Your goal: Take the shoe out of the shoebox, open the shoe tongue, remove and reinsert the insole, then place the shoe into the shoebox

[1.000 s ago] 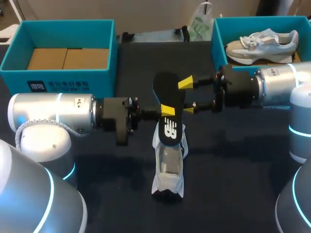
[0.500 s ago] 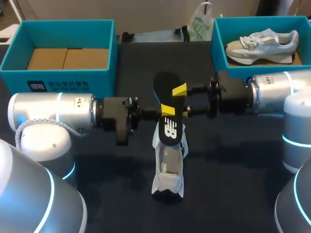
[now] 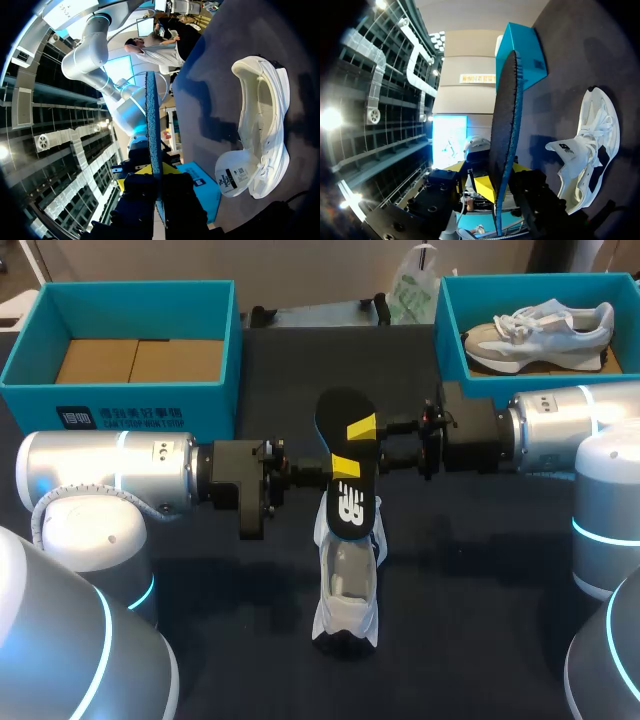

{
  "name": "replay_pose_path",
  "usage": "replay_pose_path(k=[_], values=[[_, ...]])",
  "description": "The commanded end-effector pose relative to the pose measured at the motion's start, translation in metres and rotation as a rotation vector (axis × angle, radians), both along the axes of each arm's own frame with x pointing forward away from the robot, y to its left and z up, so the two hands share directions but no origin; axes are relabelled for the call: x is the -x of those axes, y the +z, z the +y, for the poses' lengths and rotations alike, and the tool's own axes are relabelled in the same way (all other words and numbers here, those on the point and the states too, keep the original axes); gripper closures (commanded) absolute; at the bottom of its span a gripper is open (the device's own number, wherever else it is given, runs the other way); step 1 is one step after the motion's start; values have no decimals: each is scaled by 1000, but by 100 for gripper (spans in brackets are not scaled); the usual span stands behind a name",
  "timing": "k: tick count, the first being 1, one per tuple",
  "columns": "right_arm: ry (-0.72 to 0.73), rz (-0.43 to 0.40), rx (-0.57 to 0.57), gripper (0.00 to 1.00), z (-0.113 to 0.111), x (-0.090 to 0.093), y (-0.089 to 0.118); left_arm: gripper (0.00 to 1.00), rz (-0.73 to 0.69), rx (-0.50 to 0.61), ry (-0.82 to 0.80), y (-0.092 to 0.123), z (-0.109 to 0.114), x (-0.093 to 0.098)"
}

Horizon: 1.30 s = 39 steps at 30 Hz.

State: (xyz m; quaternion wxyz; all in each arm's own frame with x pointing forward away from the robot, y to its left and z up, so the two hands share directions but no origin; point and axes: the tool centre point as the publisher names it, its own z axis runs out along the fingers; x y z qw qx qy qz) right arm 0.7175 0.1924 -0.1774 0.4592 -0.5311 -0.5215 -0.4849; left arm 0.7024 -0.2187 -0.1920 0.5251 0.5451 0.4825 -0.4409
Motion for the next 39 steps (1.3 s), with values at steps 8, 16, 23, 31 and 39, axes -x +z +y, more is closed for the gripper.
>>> replay_pose_path(k=[8,16,23,31,39], values=[[-50,9,-17,66,3,-1,-3,100,-3,3,4,-1,-1,1],[-80,24,-28,83,1,2,0,100,-3,3,4,-1,-1,1],[-83,30,-27,81,1,2,-1,100,-3,3,4,-1,-1,1],[-88,32,-29,77,1,0,-3,100,-3,3,4,-1,-1,1],[-93,13,-32,78,0,-3,-5,100,-3,3,4,-1,-1,1]])
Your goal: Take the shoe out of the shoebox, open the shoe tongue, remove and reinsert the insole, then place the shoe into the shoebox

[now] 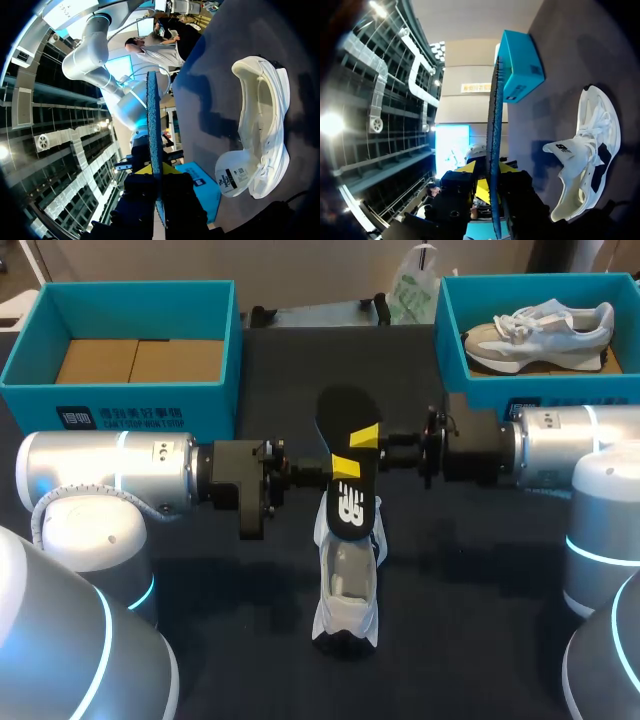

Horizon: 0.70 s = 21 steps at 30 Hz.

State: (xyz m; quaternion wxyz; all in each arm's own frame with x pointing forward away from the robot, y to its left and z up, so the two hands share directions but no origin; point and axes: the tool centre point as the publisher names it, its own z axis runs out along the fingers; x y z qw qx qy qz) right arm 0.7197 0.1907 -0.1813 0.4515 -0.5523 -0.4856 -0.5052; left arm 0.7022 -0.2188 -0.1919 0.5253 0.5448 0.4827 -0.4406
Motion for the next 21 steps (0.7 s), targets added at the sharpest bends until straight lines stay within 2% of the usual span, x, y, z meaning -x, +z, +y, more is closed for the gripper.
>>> replay_pose_path(k=[1,9,16,18,21], values=[[-7,-12,-2,78,2,-1,-1,100,-2,3,3,-2,-1,1],[-3,-56,-12,77,2,-3,-4,100,-2,3,3,-2,-1,1],[11,-79,-16,83,0,-4,-5,100,-2,3,3,-2,-1,1],[13,-85,-17,89,0,-4,-6,100,-2,3,3,-2,-1,1],[14,-88,-20,88,0,-5,-6,100,-2,3,3,-2,-1,1]])
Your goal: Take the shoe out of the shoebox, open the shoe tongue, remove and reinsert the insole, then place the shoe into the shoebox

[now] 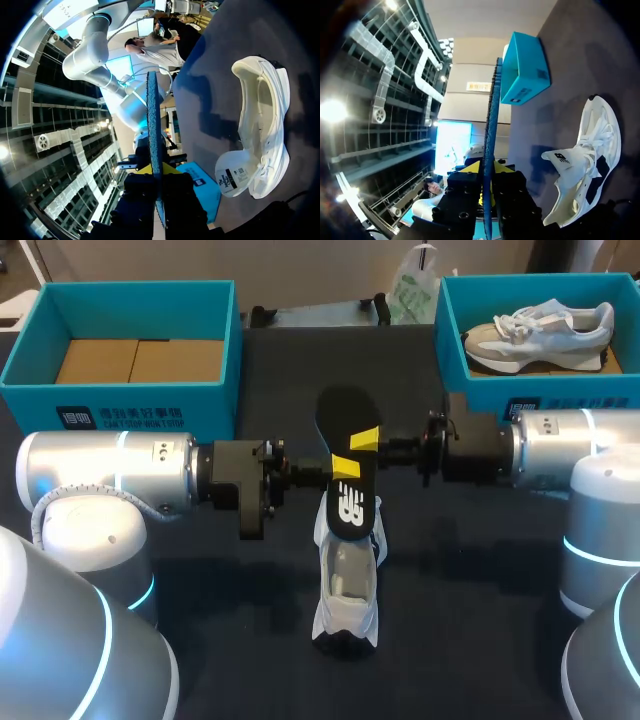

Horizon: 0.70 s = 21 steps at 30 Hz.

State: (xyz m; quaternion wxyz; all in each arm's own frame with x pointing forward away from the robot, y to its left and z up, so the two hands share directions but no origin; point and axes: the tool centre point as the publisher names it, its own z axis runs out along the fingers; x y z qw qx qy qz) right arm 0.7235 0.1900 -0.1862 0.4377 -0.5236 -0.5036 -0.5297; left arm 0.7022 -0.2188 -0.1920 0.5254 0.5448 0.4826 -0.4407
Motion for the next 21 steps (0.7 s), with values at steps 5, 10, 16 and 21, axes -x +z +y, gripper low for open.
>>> replay_pose_path(k=[5,10,16,21], values=[[5,-6,-10,87,1,-1,-1,100,-2,3,3,-1,-1,1],[12,3,-12,100,4,0,2,100,-2,3,3,-1,-1,1],[13,-5,-9,100,4,2,4,50,1,0,0,-1,1,1],[16,-2,-6,100,1,4,0,0,37,-26,-17,3,18,4]])
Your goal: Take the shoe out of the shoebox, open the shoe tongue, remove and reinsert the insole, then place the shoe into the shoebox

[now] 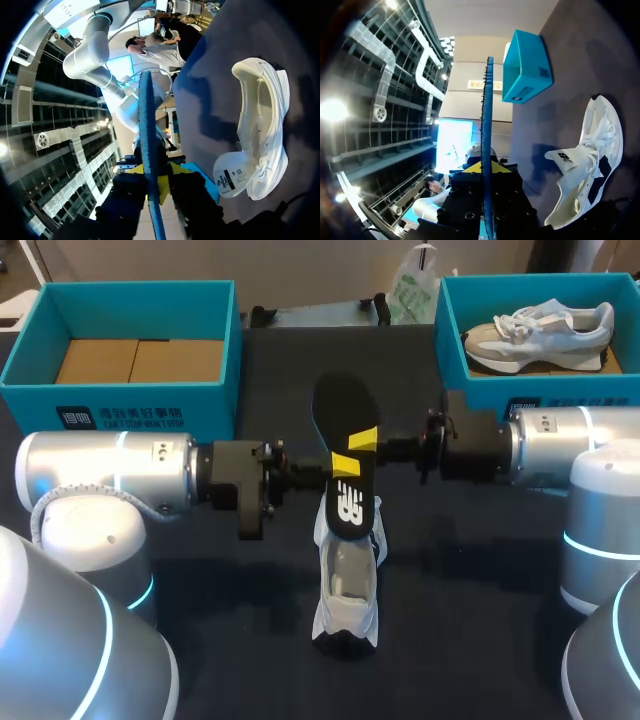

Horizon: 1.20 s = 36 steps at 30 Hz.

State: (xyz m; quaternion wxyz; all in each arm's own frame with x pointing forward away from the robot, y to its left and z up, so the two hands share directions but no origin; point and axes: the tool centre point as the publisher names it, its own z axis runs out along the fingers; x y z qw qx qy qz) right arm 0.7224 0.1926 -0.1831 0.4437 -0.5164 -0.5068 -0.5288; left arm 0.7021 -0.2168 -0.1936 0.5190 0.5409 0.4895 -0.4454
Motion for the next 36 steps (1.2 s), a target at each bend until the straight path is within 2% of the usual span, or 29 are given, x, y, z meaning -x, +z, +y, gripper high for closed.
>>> replay_pose_path(k=[1,5,7,11,23,26,28,29,31,32,34,36], values=[[3,4,6,100,-2,3,-4,0,24,-29,-27,6,20,5],[17,4,14,100,-2,3,-10,0,62,-118,-66,11,39,5],[22,2,16,100,-2,3,-11,0,79,-124,-69,18,51,2],[35,-5,16,100,0,2,-15,0,45,-264,-68,37,76,-9],[41,-3,2,100,2,1,-19,0,45,-264,-68,37,76,-9],[41,-3,2,100,2,1,-19,0,87,-414,-76,43,72,-13],[41,-3,2,100,2,1,-19,0,113,-447,-80,50,75,-19],[41,-3,2,100,2,1,-19,0,150,-509,-96,55,74,-22],[41,-3,2,100,2,1,-19,0,242,-543,-130,63,73,-32],[41,-3,2,100,2,1,-19,0,291,-601,-129,67,70,-38],[41,-3,2,100,2,1,-19,0,390,-650,-141,77,67,-50],[41,-3,2,100,2,1,-19,0,461,-833,-109,81,62,-60]])
